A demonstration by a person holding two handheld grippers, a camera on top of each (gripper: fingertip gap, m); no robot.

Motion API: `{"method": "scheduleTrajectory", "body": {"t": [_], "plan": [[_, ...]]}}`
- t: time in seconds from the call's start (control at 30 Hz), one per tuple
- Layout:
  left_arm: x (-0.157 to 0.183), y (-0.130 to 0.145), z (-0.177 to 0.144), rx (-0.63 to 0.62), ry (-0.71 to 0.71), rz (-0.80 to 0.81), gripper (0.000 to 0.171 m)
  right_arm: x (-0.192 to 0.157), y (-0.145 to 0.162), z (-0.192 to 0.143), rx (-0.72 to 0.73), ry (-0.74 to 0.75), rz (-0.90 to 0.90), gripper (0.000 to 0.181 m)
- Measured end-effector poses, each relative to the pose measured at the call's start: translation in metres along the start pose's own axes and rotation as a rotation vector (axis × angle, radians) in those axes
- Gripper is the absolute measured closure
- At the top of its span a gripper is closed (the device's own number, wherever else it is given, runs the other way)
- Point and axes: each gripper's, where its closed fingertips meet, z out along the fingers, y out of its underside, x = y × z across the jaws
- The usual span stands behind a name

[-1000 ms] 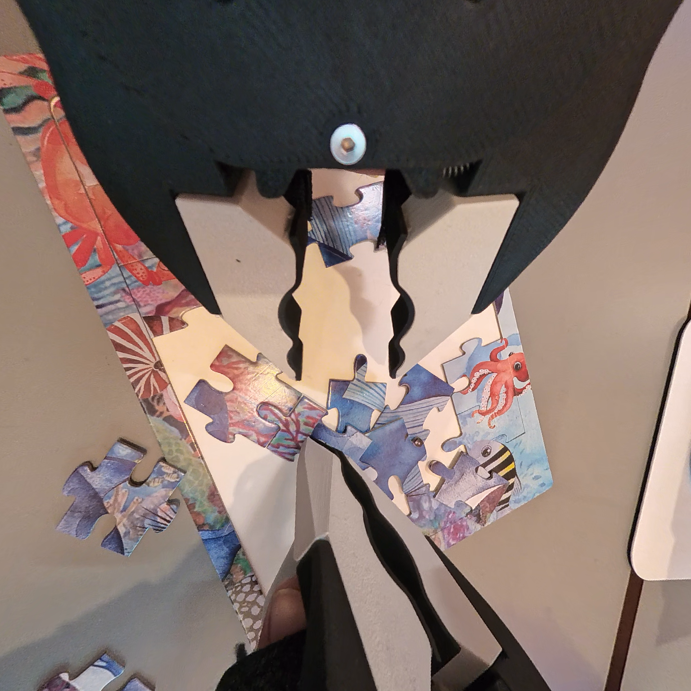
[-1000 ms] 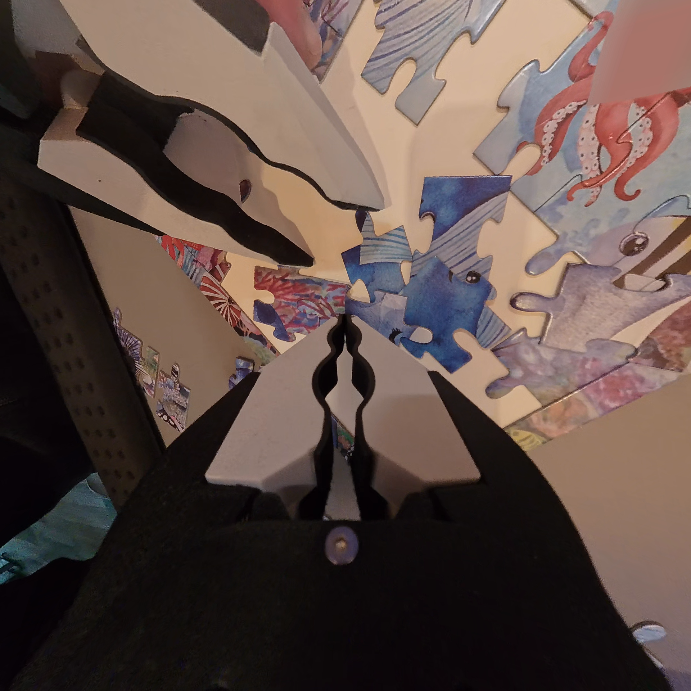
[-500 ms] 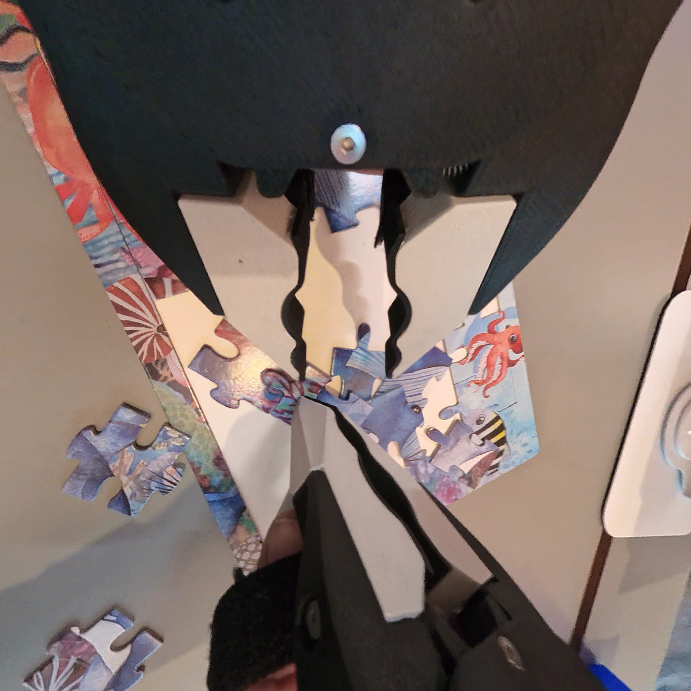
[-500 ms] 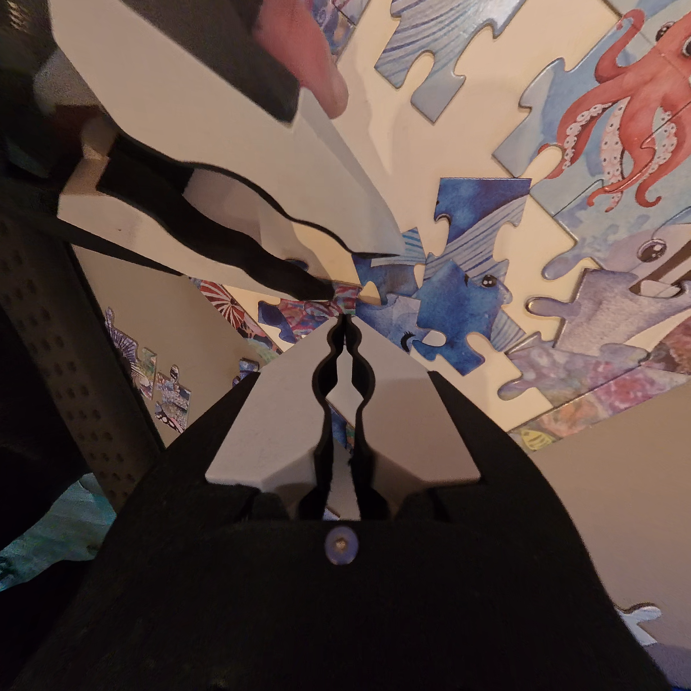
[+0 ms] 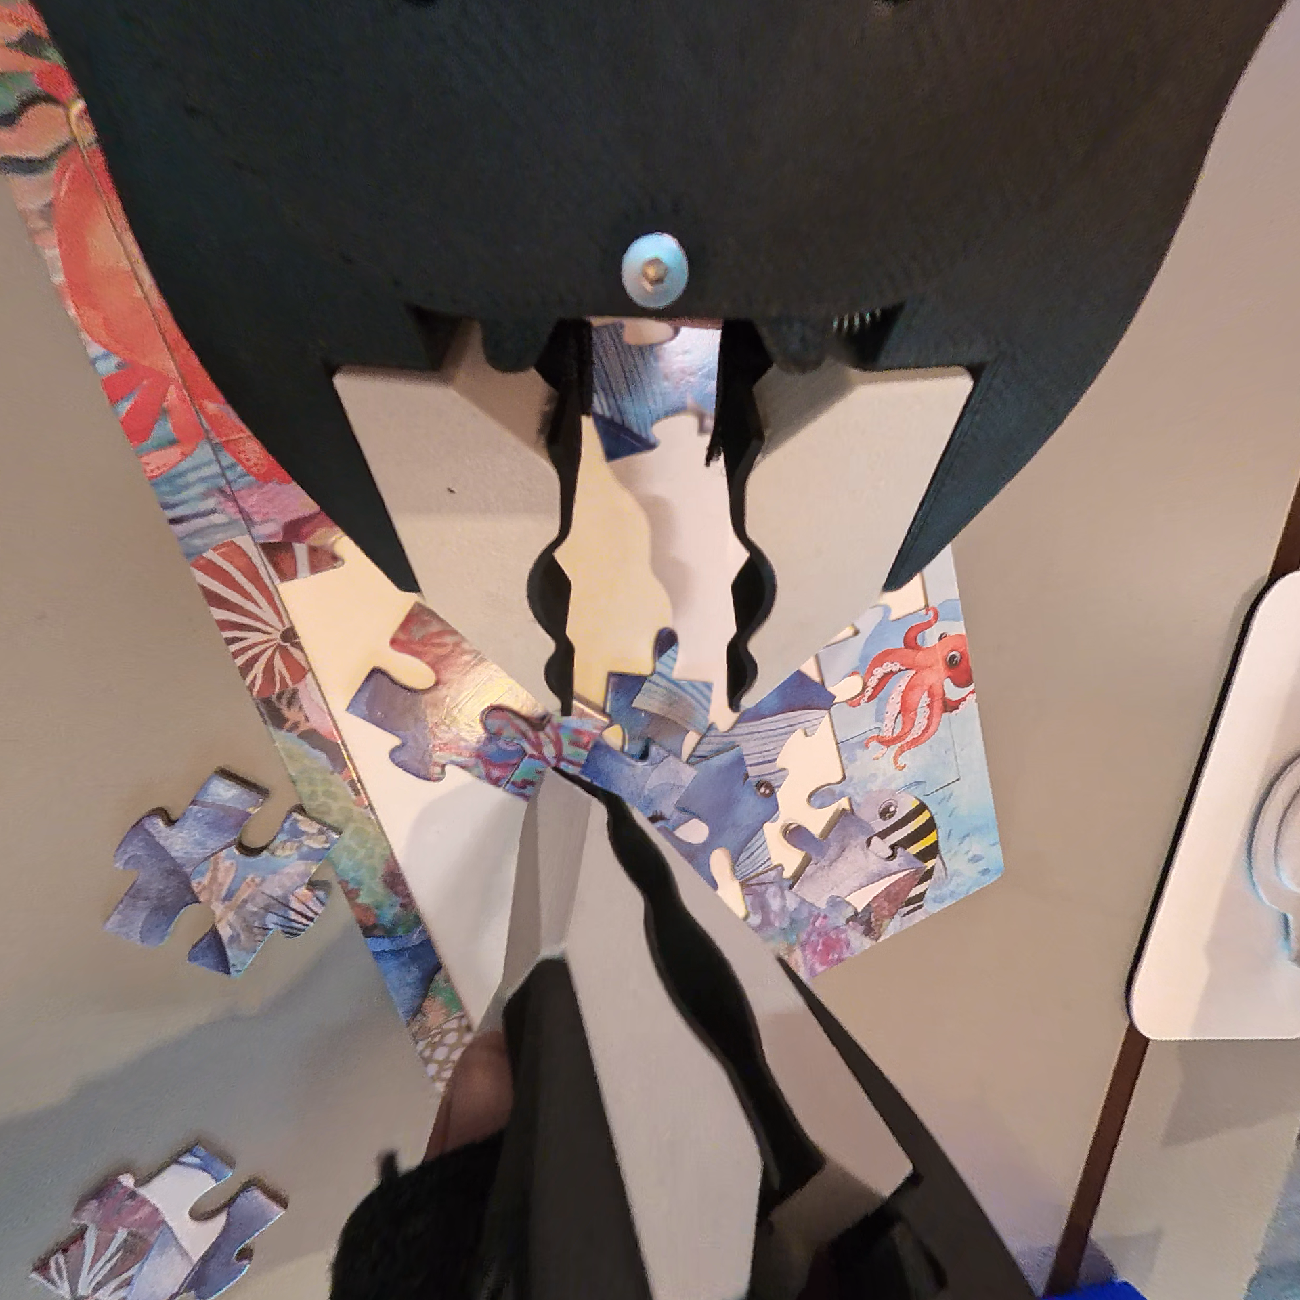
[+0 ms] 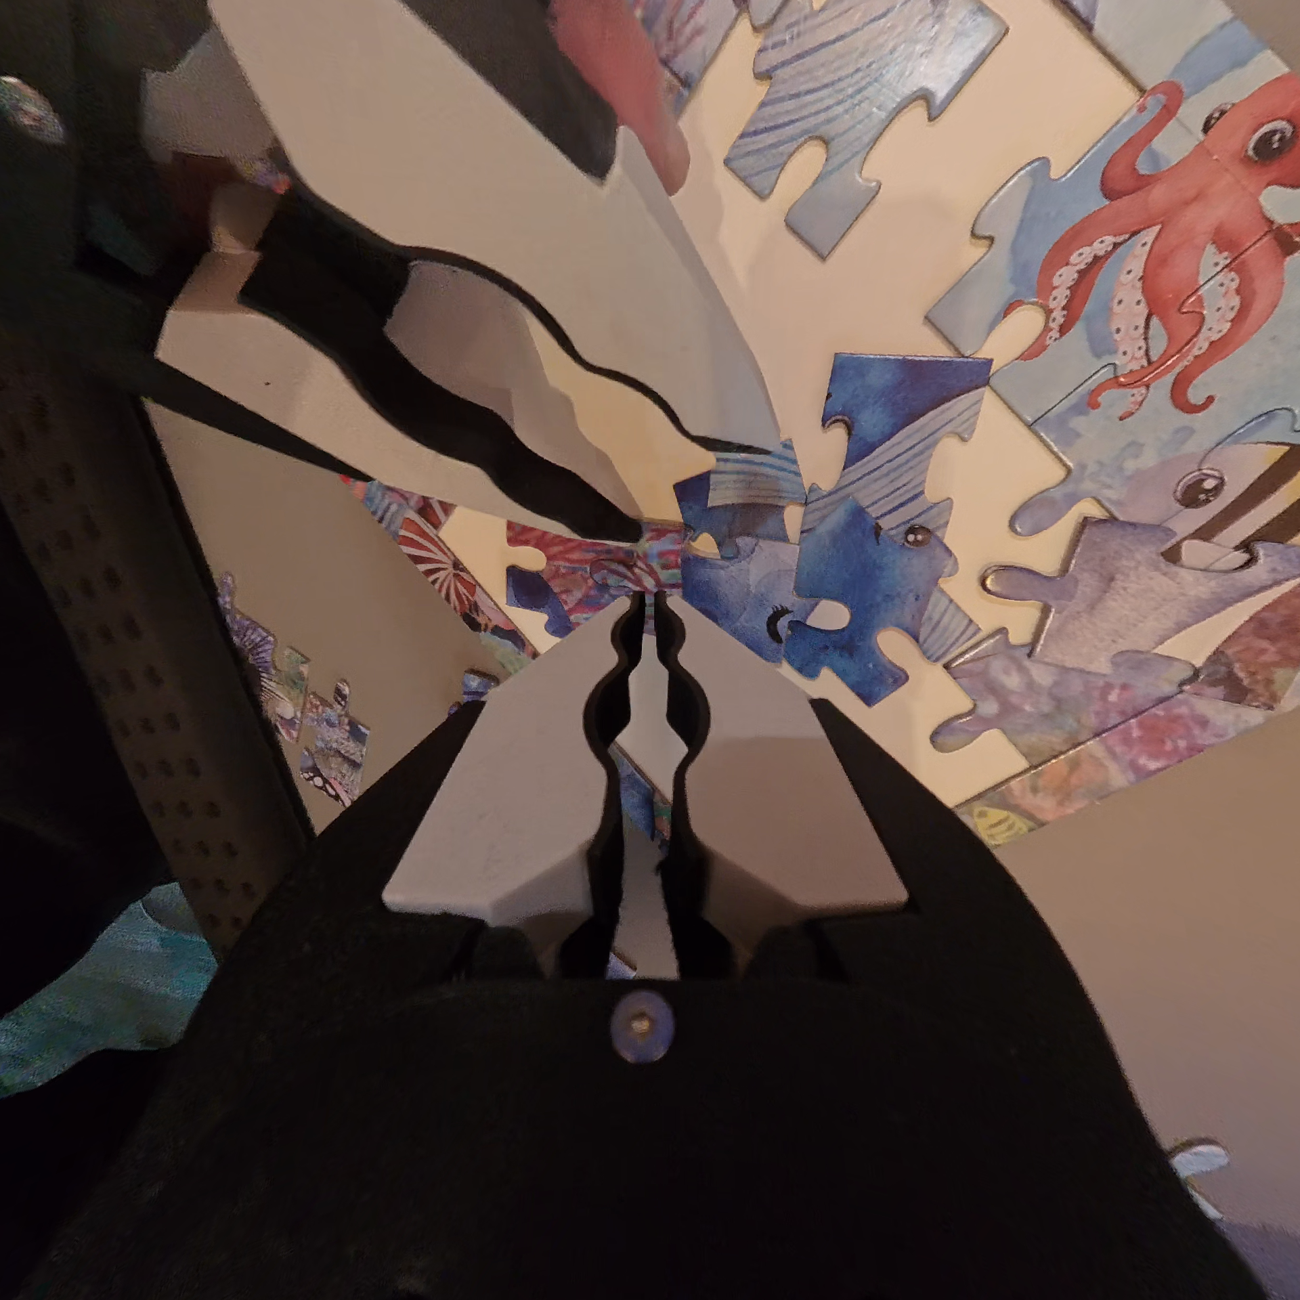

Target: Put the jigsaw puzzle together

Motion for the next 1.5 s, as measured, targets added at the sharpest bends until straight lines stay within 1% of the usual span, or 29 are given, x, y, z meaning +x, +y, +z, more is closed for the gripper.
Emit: {"method": "scheduleTrajectory", "body": {"t": [0.07,0.13,0.27,0.33,0.4,0.53,0.67,0.9,0.93,0.97,1.07,1.17,1.4,1.5], "plan": [[-0.004,0.002,-0.003,0.001,-0.005,-0.006,0.129,-0.001,-0.005,-0.008,0.041,-0.001,-0.008,0.179],[-0.008,0.005,-0.004,-0.007,-0.017,-0.003,0.129,0.005,-0.006,-0.016,0.065,0.034,0.002,0.178],[-0.013,0.012,0.000,-0.046,-0.047,0.029,0.129,0.026,-0.003,-0.028,0.093,0.119,0.042,0.175],[-0.013,0.012,0.002,-0.043,-0.049,0.032,0.128,0.037,-0.001,-0.031,0.097,0.168,0.058,0.175],[-0.014,0.011,0.002,-0.038,-0.053,0.036,0.128,0.047,0.003,-0.032,0.084,0.211,0.079,0.175],[-0.016,0.010,0.004,-0.032,-0.049,0.038,0.126,0.061,0.021,-0.024,-0.003,0.258,0.106,0.176],[-0.022,0.009,0.007,-0.032,-0.072,0.038,0.129,0.063,0.021,-0.020,0.005,0.242,0.108,0.176],[-0.033,0.009,0.011,-0.029,-0.078,0.011,0.121,0.063,0.021,-0.020,0.017,0.226,0.106,0.173],[-0.036,0.009,0.011,-0.039,-0.097,0.015,0.124,0.062,0.022,-0.020,0.018,0.225,0.107,0.172],[-0.039,0.009,0.011,-0.043,-0.106,0.022,0.122,0.062,0.022,-0.021,0.015,0.223,0.104,0.171],[-0.039,0.010,0.012,-0.049,-0.112,0.024,0.124,0.060,0.022,-0.020,0.013,0.218,0.090,0.168],[-0.040,0.009,0.012,-0.049,-0.123,0.016,0.123,0.058,0.020,-0.022,0.017,0.222,0.084,0.167],[-0.038,0.005,0.016,-0.022,-0.136,-0.004,0.126,0.056,0.018,-0.022,0.015,0.236,0.051,0.159],[-0.037,0.002,0.019,-0.006,-0.138,-0.007,0.128,0.058,0.018,-0.021,0.015,0.243,0.050,0.158]]}}
